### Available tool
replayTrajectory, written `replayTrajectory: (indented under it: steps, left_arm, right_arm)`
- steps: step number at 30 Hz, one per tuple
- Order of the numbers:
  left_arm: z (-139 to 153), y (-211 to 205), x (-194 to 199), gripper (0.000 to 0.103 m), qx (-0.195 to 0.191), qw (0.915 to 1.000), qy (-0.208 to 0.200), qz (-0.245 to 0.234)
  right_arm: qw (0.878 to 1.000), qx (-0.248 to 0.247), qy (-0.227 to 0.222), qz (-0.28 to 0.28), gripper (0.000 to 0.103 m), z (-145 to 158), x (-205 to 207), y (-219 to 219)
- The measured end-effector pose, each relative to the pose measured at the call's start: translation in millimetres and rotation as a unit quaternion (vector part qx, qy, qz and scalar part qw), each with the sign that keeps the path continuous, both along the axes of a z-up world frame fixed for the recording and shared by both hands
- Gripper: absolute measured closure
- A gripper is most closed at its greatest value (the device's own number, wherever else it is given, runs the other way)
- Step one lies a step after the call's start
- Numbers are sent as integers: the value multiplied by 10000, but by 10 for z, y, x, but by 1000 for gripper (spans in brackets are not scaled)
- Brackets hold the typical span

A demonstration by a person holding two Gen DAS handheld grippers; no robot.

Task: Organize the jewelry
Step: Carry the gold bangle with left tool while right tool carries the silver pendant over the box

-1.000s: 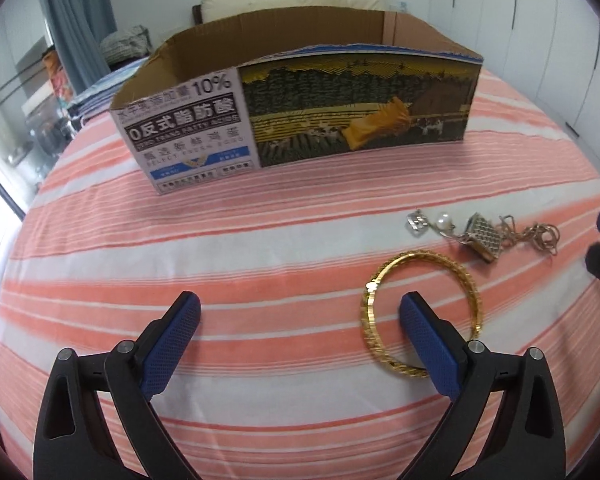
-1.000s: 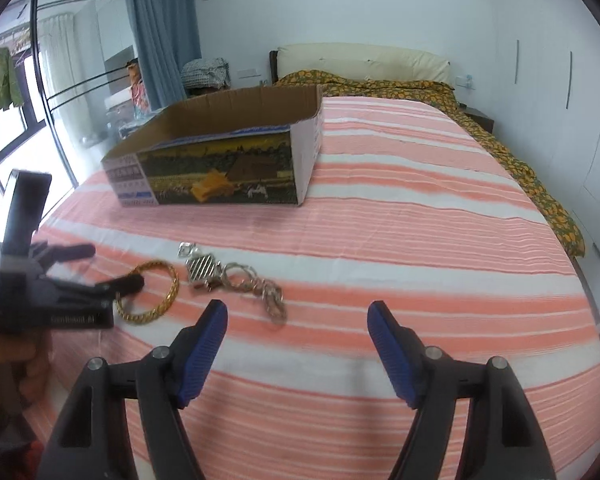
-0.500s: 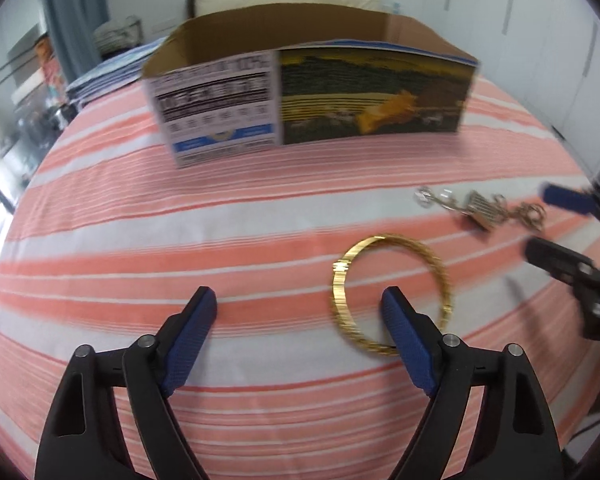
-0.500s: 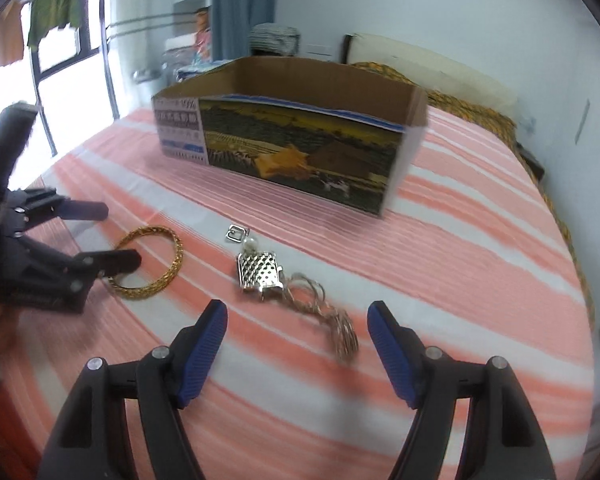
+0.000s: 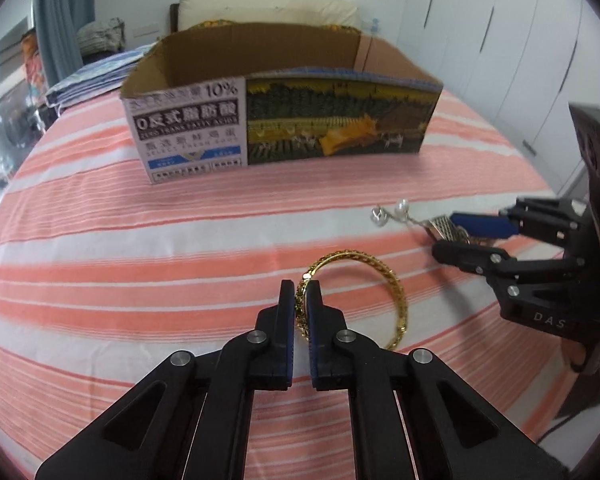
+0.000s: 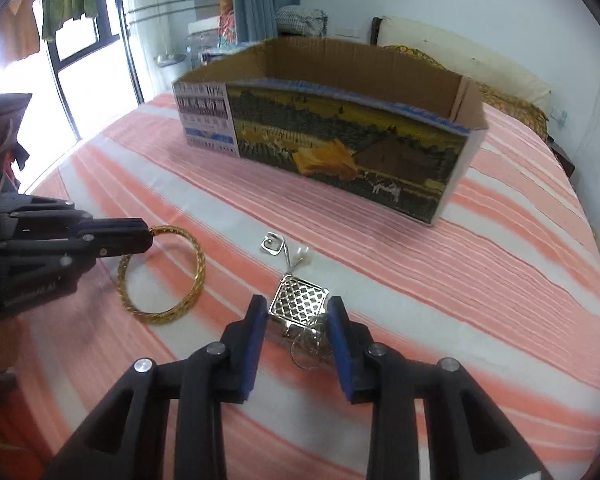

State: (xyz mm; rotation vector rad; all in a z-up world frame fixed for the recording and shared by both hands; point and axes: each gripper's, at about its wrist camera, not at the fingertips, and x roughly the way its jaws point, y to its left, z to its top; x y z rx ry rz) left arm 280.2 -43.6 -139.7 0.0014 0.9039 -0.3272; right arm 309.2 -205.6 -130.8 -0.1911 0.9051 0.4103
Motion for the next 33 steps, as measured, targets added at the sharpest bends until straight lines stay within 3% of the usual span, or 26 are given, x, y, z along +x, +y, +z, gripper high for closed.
replayTrajectory:
  steps: [8, 20, 33]
  left_arm:
    - [392, 265, -41, 99, -439, 9986, -265, 99]
    - [629, 307, -62, 99, -65, 9971, -645, 388]
    - [807, 246, -80, 99, 190, 9958, -862, 258]
  right_arm:
    - [9971, 660, -277, -246, 71, 433, -250, -212]
    - [9937, 873, -613, -336, 71, 823, -463, -254]
    - [9919, 976, -657, -480, 71, 1002, -449, -334]
